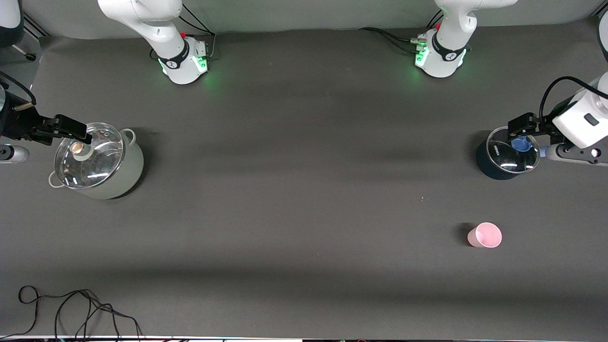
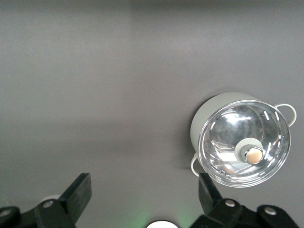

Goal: Transfer pink cup from left to right arm
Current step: 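Move the left gripper away from the saucepan toward the pink cup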

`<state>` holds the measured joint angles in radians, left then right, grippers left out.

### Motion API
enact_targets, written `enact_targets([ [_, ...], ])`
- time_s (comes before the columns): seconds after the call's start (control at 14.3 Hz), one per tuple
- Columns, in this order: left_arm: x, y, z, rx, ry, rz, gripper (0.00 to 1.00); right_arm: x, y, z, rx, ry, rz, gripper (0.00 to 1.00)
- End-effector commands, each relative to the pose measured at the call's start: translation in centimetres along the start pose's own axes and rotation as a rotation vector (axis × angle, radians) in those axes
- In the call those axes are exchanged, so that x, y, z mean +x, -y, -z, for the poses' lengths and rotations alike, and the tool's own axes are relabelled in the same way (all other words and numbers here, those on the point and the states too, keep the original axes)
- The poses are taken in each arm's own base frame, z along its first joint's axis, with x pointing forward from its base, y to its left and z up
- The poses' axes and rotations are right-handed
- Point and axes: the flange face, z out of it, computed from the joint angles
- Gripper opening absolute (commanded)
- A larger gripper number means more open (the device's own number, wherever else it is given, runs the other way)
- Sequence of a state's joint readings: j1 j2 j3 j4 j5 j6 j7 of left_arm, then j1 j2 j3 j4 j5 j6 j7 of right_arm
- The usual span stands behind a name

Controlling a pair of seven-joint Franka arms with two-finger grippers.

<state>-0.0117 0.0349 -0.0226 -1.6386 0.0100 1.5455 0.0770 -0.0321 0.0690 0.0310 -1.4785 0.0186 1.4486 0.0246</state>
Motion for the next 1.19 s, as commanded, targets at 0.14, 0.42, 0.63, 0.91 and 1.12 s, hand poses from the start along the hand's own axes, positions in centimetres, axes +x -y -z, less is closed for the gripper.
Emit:
enact_targets([
  [0.14, 0.3, -0.1, 0.5, -0.001, -0.007, 0.030, 1.00, 0.2, -0.4, 0.8, 0.021, -0.002, -0.012, 1.00],
  [0.42, 0.5, -0.1, 0.9, -0.005, -0.022, 0.022, 1.00, 0.2, -0.2, 0.9, 0.019, -0.005, -0.008, 1.00],
  [0.63, 2.6, 2.1, 1.7, -0.011, -0.048, -0.005, 1.00, 0.2, 0.0, 0.9, 0.017, -0.005, -0.007, 1.00],
  [0.91, 3.7, 3.8, 2.5, -0.015, -0.099, -0.239, 1.00, 0.3, -0.5, 0.7, 0.020, -0.001, 0.000, 1.00],
  [1.12, 4.4, 8.1, 2.3, -0.065, -0.199, -0.434, 1.00, 0.8, -0.2, -0.1, 0.020, 0.013, 0.007, 1.00],
])
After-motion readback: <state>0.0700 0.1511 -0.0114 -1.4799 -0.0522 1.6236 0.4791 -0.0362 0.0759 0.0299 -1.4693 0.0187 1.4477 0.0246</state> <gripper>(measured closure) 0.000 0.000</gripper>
